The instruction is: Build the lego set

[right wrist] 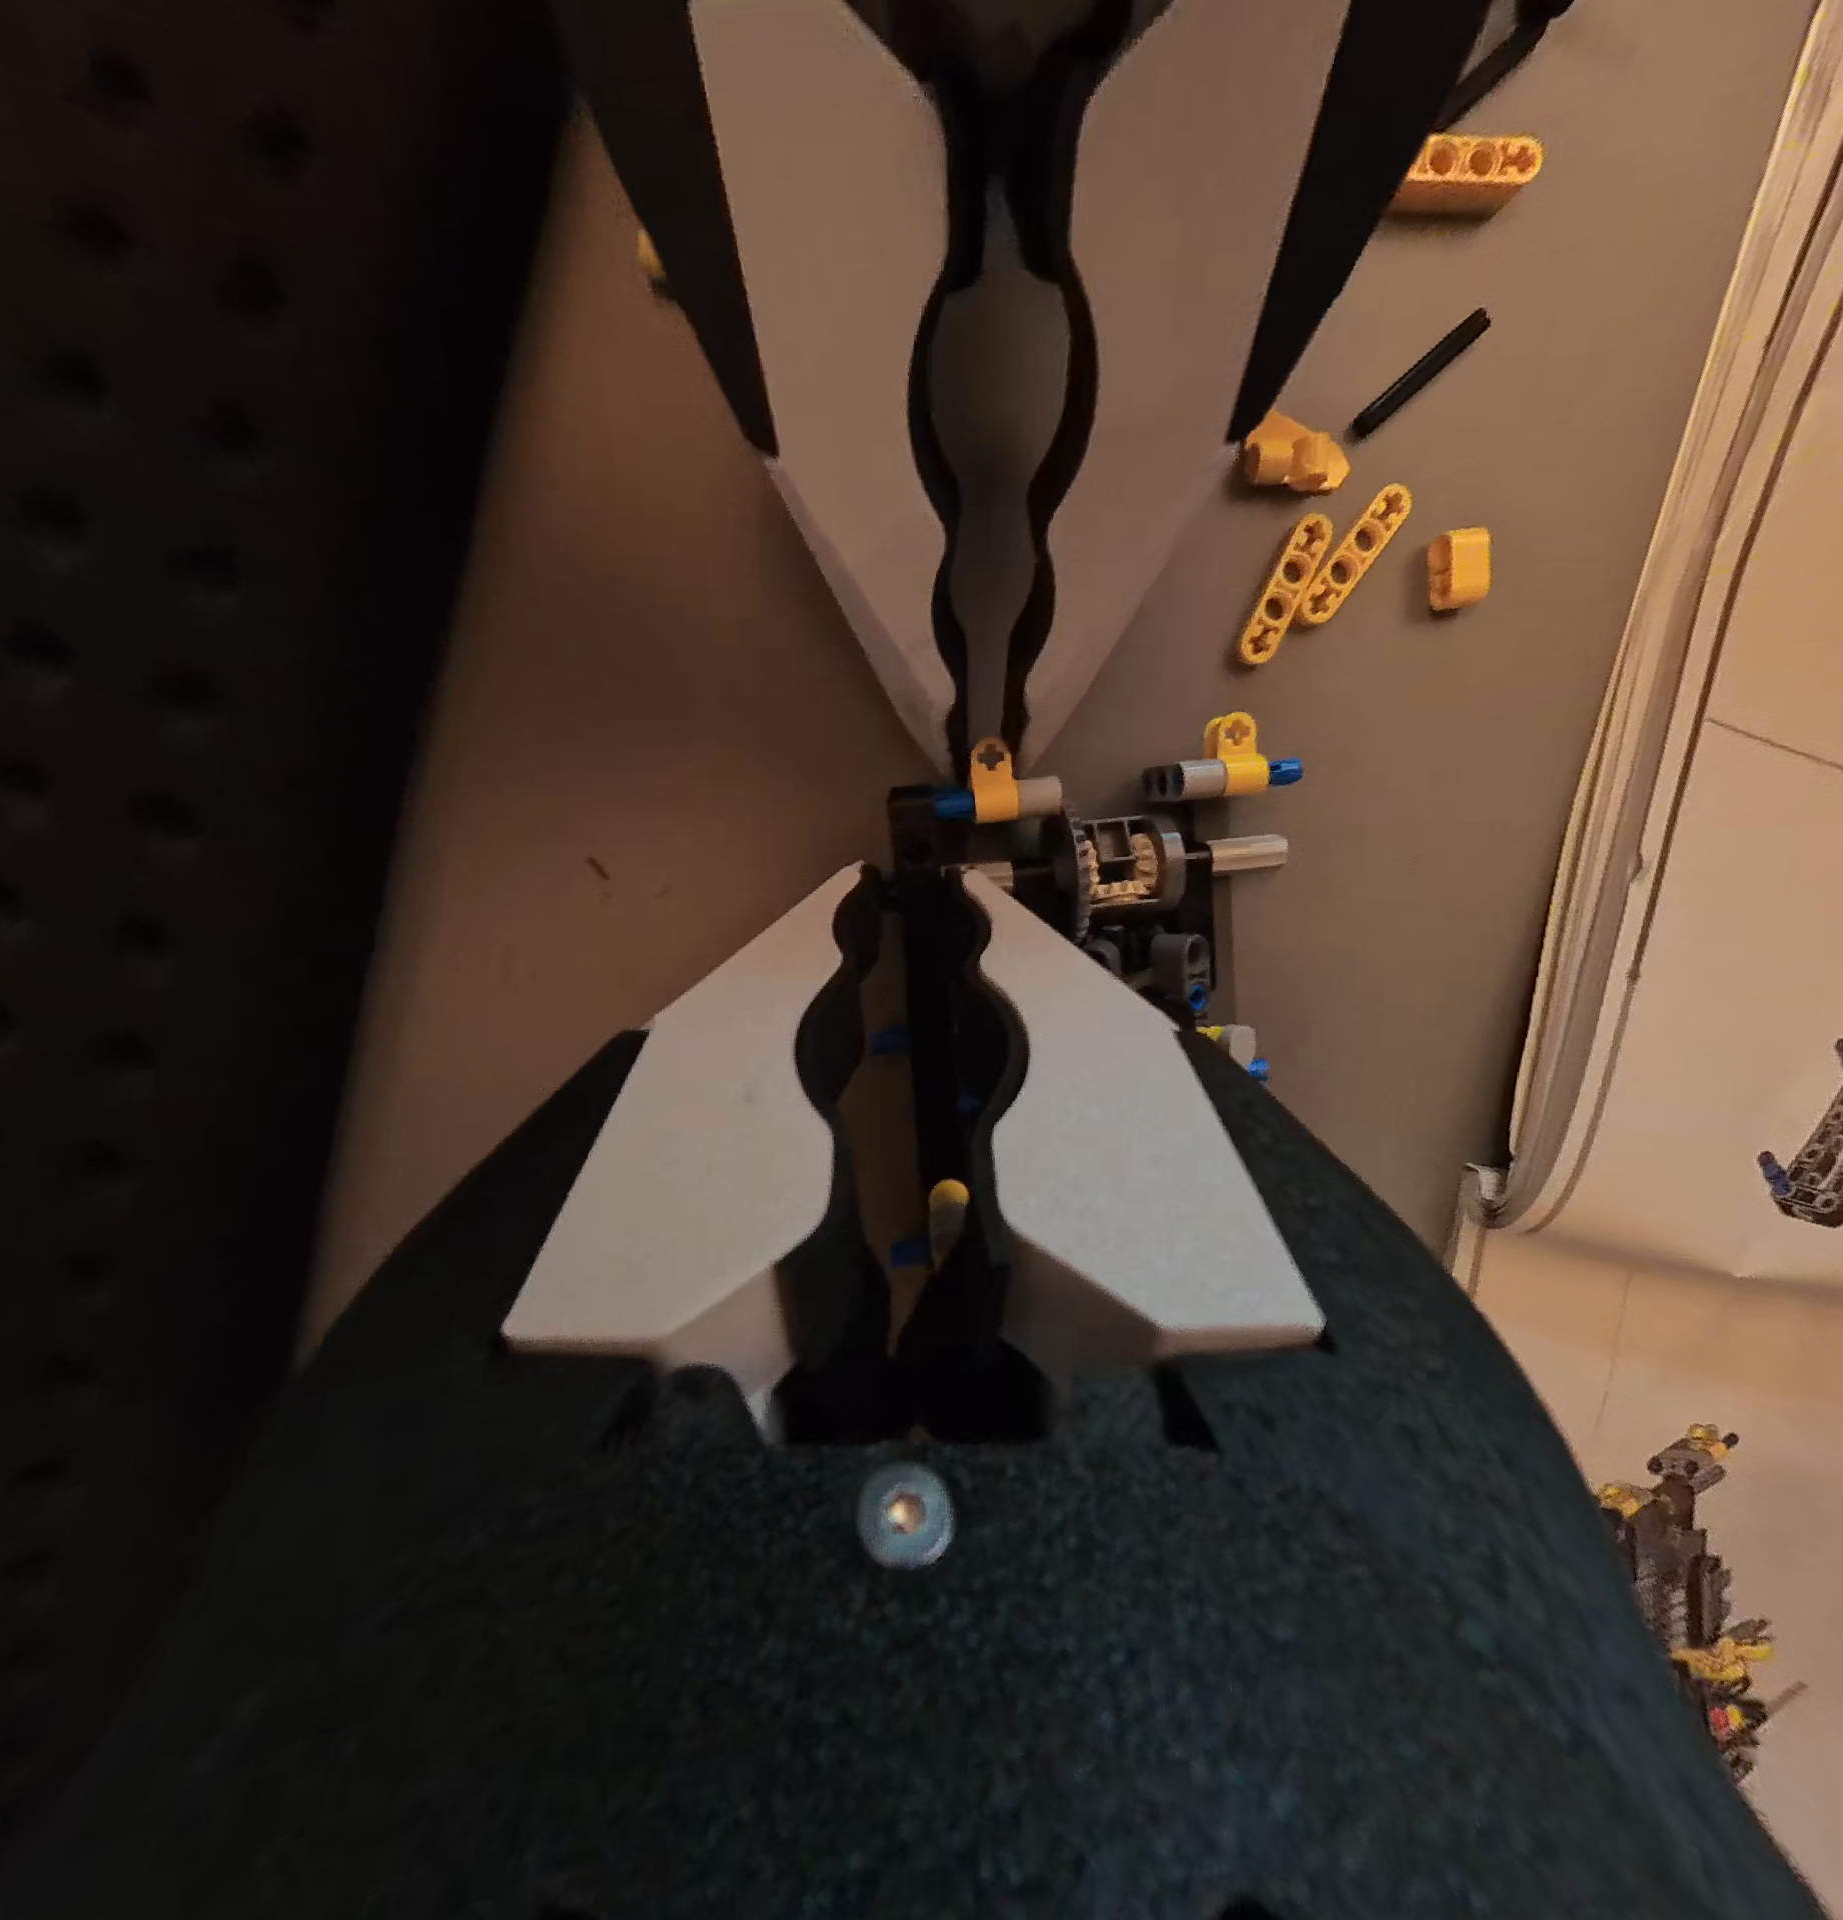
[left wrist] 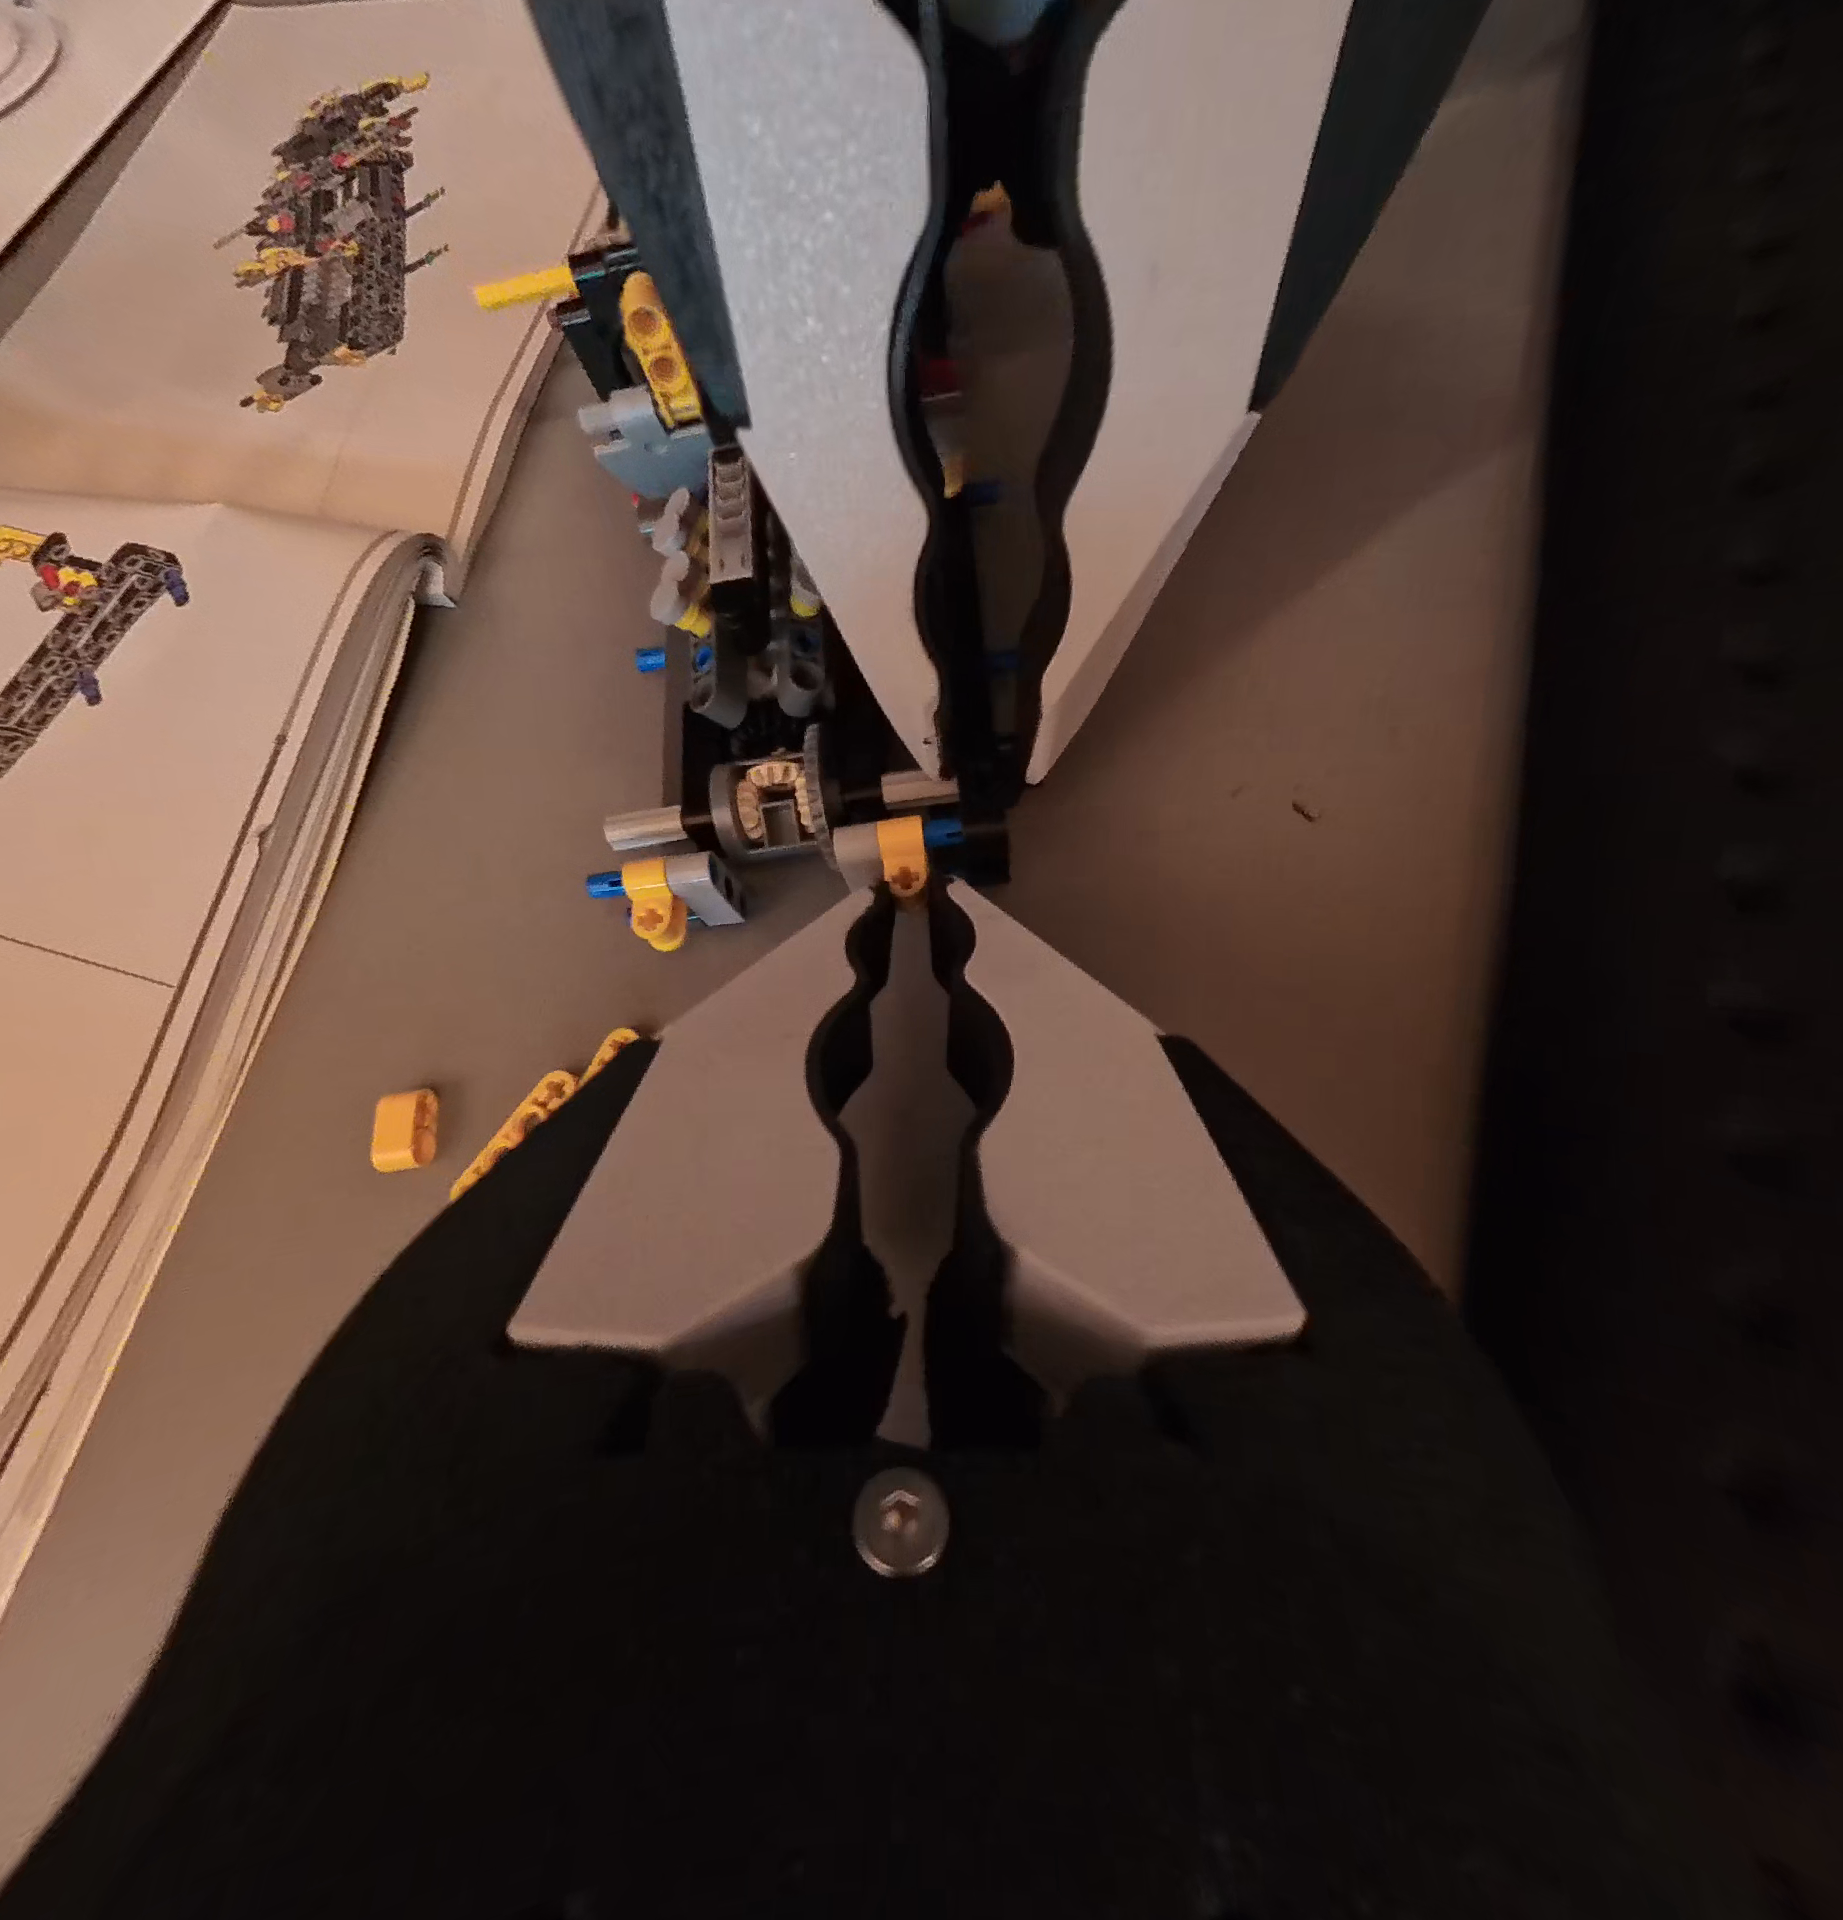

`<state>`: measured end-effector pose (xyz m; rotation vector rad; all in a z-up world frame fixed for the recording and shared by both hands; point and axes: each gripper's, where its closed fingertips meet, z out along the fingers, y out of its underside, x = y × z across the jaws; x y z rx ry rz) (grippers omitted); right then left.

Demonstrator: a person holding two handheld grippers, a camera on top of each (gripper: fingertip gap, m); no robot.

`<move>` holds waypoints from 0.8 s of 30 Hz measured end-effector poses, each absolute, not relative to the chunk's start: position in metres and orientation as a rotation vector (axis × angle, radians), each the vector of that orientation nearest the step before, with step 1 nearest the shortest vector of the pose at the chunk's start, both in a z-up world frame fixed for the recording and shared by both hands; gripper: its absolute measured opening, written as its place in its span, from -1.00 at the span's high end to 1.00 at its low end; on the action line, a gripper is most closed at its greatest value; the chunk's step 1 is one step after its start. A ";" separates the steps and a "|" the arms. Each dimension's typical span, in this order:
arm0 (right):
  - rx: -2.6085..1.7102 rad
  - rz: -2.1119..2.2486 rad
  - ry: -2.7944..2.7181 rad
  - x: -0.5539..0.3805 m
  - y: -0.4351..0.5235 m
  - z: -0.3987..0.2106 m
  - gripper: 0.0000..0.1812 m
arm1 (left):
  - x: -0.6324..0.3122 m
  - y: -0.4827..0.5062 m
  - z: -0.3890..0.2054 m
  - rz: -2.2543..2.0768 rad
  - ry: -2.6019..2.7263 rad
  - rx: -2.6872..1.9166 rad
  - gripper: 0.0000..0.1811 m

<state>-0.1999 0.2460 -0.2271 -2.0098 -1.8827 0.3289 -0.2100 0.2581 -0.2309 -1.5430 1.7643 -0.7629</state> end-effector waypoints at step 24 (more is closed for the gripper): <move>-1.903 0.243 -1.839 -0.199 0.249 -0.224 0.74 | -0.210 0.260 -0.231 -0.743 1.756 -1.529 0.92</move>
